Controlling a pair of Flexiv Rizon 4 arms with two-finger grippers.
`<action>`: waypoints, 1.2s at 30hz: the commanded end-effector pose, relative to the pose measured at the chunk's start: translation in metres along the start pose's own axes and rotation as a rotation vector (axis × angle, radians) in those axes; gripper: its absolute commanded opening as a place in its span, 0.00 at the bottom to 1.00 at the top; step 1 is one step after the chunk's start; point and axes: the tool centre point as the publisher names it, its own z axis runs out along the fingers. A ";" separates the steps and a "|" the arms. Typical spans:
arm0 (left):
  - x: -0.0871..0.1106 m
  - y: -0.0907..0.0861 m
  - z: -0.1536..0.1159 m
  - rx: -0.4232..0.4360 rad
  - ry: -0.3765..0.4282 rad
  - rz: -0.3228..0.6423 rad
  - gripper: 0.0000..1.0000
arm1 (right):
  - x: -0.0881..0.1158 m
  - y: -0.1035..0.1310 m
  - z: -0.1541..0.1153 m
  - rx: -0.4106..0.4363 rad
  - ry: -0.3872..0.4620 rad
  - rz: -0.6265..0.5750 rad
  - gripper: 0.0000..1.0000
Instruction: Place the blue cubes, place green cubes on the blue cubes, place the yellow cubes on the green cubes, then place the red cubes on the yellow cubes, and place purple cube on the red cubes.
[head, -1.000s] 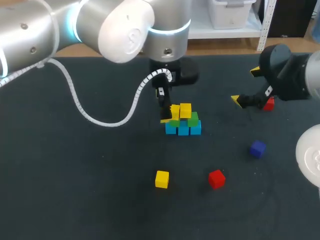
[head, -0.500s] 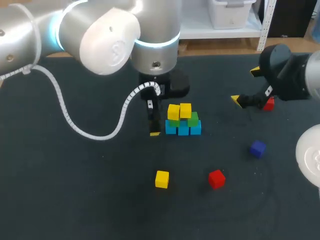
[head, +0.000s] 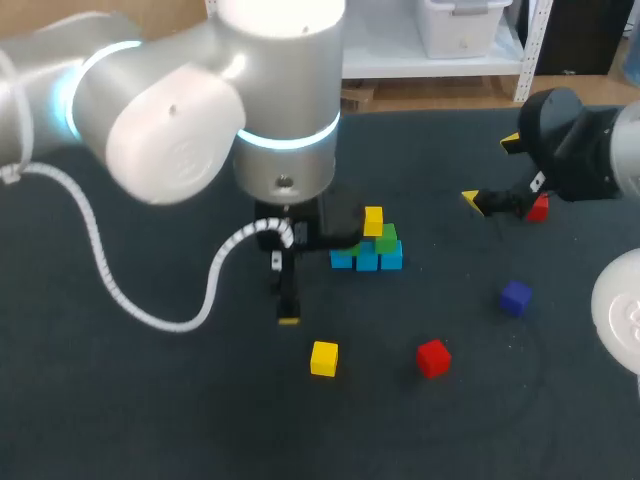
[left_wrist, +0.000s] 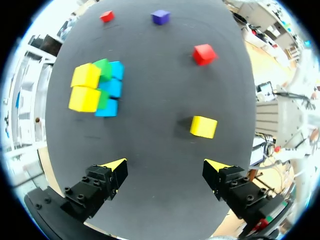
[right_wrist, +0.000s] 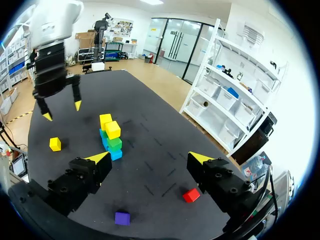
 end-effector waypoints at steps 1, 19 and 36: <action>-0.001 -0.019 0.012 -0.014 -0.057 0.059 1.00 | 0.000 0.001 0.000 0.007 0.004 -0.001 1.00; -0.038 -0.034 0.041 0.084 -0.083 0.170 1.00 | 0.000 0.001 0.000 0.007 0.004 -0.001 1.00; -0.056 -0.040 0.060 0.112 -0.030 0.161 0.46 | 0.000 0.001 0.000 0.007 0.004 -0.001 1.00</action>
